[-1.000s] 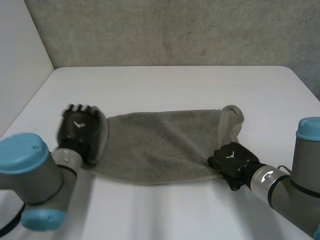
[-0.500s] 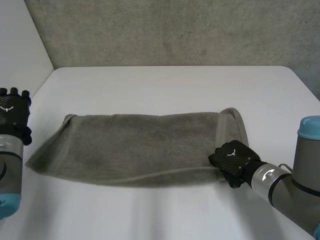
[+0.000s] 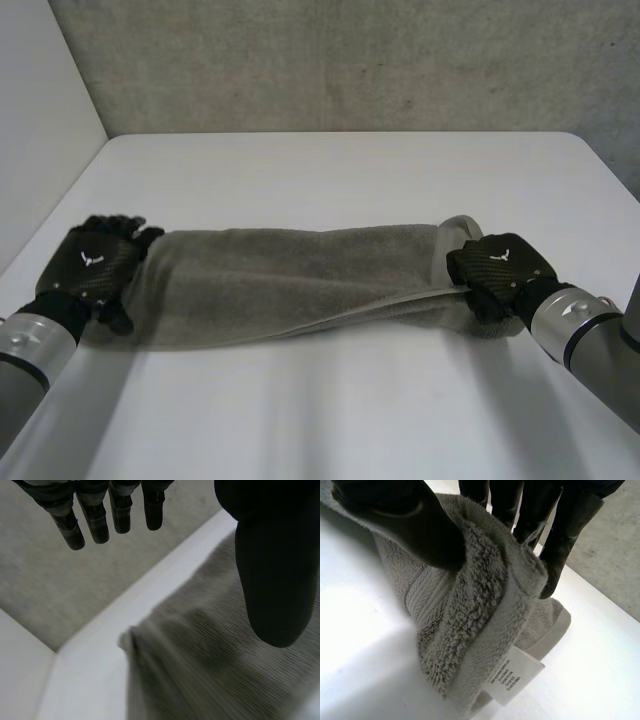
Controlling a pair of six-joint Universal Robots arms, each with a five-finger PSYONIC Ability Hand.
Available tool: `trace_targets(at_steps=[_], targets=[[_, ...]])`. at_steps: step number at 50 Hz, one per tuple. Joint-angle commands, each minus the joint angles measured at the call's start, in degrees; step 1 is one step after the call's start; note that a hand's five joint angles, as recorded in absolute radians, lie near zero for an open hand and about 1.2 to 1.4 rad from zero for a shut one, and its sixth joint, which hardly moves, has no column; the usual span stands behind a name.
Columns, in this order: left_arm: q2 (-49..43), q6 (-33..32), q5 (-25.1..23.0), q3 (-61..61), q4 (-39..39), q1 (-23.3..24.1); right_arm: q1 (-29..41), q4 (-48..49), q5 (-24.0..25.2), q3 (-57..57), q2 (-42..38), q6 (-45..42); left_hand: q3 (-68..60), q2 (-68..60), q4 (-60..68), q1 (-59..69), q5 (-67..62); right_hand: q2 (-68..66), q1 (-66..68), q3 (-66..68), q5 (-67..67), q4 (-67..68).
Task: Fold the laundry
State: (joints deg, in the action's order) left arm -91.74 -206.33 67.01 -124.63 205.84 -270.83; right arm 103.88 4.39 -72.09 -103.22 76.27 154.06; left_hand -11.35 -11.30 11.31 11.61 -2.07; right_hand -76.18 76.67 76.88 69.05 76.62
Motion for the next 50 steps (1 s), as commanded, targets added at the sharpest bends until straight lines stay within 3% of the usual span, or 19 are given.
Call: trace_targets(at_steps=[1, 7, 9, 22, 50], targets=[[-2.3, -0.1, -2.1, 0.3, -4.4, -2.2, -1.3, 0.0, -0.1, 0.1, 0.0, 0.6, -2.2, -2.3, 2.3, 2.0, -1.5, -3.8, 3.3, 3.1, 1.0, 3.4], [-7.2, -0.1, -2.0, 1.1, -4.7, -2.3, -1.4, -0.1, -0.1, 0.3, 0.0, 0.9, -4.2, -4.3, 4.3, 4.0, -3.5, -3.8, 3.3, 3.1, 1.0, 3.4], [-8.6, -0.2, -2.1, 1.5, -5.0, -2.2, -1.4, -0.1, 0.0, 0.3, 0.0, 0.9, -12.4, -12.5, 12.5, 12.2, -11.7, -3.8, 3.3, 3.1, 1.0, 3.4], [-8.9, -0.1, -2.4, 1.5, -5.2, -2.2, -1.5, 0.1, 0.5, 0.2, -0.7, 0.8, -19.4, -19.4, 19.4, 19.1, -18.6, -3.8, 3.3, 3.1, 1.0, 3.4], [-17.3, -0.8, -2.1, 6.9, -4.5, -2.2, -1.5, 0.2, 0.9, -0.1, -0.8, 0.7, -20.2, -20.3, 20.3, 20.0, -19.5, -3.8, 3.3, 3.1, 1.0, 3.4]])
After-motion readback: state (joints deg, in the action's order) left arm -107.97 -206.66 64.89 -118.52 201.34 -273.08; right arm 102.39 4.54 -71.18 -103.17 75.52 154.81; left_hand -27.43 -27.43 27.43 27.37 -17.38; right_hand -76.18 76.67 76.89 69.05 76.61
